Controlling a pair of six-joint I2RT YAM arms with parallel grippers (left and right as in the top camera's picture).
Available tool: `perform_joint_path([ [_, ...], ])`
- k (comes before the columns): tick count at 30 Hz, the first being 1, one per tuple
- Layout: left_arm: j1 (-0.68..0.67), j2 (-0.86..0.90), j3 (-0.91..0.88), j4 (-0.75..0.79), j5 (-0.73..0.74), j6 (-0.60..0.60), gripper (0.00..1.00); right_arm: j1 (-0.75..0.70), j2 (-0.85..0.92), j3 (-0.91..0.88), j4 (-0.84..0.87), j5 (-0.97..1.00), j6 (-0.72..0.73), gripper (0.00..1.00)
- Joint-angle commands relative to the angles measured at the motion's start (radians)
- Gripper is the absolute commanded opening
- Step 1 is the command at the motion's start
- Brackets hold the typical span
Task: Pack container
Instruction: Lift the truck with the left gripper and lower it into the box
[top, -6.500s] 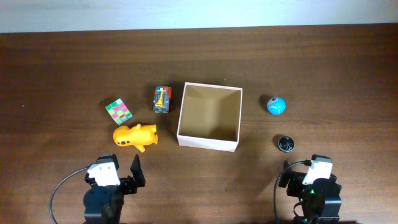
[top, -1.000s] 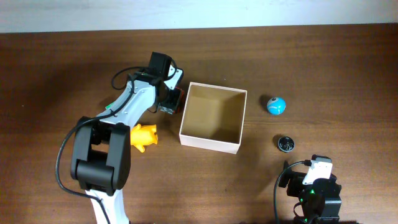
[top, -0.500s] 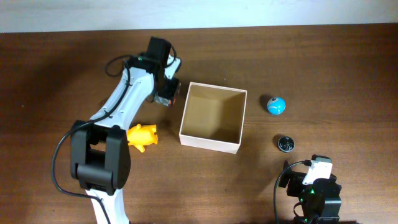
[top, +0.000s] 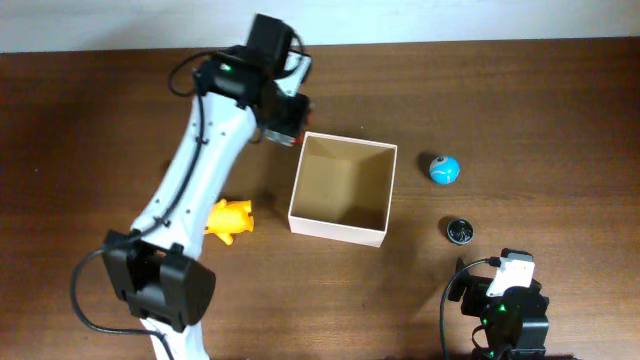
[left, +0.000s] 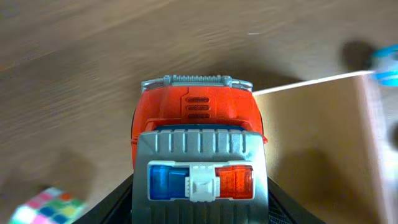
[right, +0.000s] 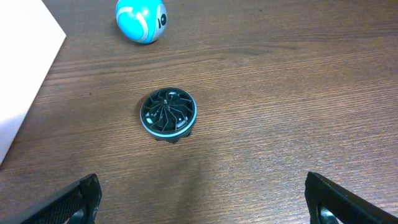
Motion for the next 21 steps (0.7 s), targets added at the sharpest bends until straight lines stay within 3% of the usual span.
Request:
perform_joint_path([
  [1,-0.056,0.003,-0.007,0.006,0.029,-0.117,0.36,-0.006,-0.01,-0.009,0.0,-0.002,0.004,0.99],
  [7,-0.132,0.099,-0.087,0.082,0.019,-0.269,0.32,-0.006,-0.01,-0.009,0.0,-0.002,0.004,0.99],
  [21,-0.314,0.279,-0.101,0.222,-0.026,-0.392,0.31,-0.006,-0.01,-0.009,0.0,-0.002,0.004,0.99],
])
